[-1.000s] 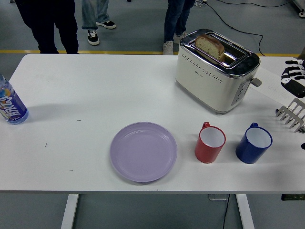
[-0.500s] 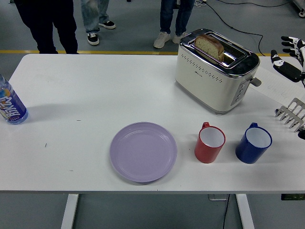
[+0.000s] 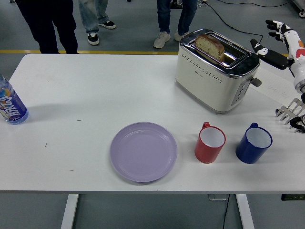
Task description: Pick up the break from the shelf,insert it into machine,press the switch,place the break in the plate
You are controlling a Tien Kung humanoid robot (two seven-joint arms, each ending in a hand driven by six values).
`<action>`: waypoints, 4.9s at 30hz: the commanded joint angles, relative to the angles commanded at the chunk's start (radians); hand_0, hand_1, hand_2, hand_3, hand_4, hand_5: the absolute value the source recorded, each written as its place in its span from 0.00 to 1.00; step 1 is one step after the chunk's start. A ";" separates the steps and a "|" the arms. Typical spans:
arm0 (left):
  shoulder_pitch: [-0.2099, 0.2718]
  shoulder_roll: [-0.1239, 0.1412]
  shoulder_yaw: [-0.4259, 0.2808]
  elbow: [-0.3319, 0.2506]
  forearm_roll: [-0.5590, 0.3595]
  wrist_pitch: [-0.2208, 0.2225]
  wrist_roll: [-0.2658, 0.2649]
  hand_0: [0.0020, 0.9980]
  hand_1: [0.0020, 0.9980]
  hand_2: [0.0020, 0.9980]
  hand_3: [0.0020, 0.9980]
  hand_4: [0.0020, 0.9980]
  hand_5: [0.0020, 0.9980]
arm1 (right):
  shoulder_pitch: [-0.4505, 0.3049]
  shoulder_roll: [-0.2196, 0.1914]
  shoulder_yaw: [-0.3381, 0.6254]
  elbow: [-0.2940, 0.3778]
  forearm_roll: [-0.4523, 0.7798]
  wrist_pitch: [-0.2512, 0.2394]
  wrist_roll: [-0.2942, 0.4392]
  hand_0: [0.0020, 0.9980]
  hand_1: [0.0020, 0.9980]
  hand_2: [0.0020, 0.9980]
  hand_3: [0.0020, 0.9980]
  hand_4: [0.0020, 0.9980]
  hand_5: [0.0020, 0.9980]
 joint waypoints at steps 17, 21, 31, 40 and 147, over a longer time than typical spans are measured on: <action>0.004 0.001 -0.008 0.000 0.012 0.002 0.002 0.34 0.46 0.60 0.73 0.59 1.00 | 0.106 0.027 -0.067 -0.056 -0.075 0.037 -0.044 0.93 0.85 0.89 0.92 0.81 0.40; 0.004 0.002 -0.006 0.000 0.009 0.001 0.001 0.34 0.46 0.60 0.73 0.59 1.00 | 0.142 0.036 -0.091 -0.078 -0.106 0.063 -0.070 0.93 0.85 0.88 0.92 0.81 0.39; -0.003 0.004 0.002 0.000 0.000 0.001 0.000 0.34 0.46 0.60 0.73 0.59 1.00 | 0.225 0.062 -0.137 -0.126 -0.156 0.109 -0.114 0.92 0.85 0.87 0.91 0.81 0.38; -0.009 0.006 0.009 0.000 -0.008 0.000 -0.001 0.34 0.46 0.60 0.72 0.59 1.00 | 0.270 0.081 -0.166 -0.163 -0.173 0.145 -0.139 0.92 0.84 0.86 0.91 0.82 0.38; -0.041 0.019 0.016 0.000 0.004 0.005 -0.007 0.34 0.44 0.59 0.72 0.60 1.00 | 0.666 0.405 -0.466 -0.763 -0.283 0.325 -0.354 0.49 0.52 0.63 0.70 0.76 0.37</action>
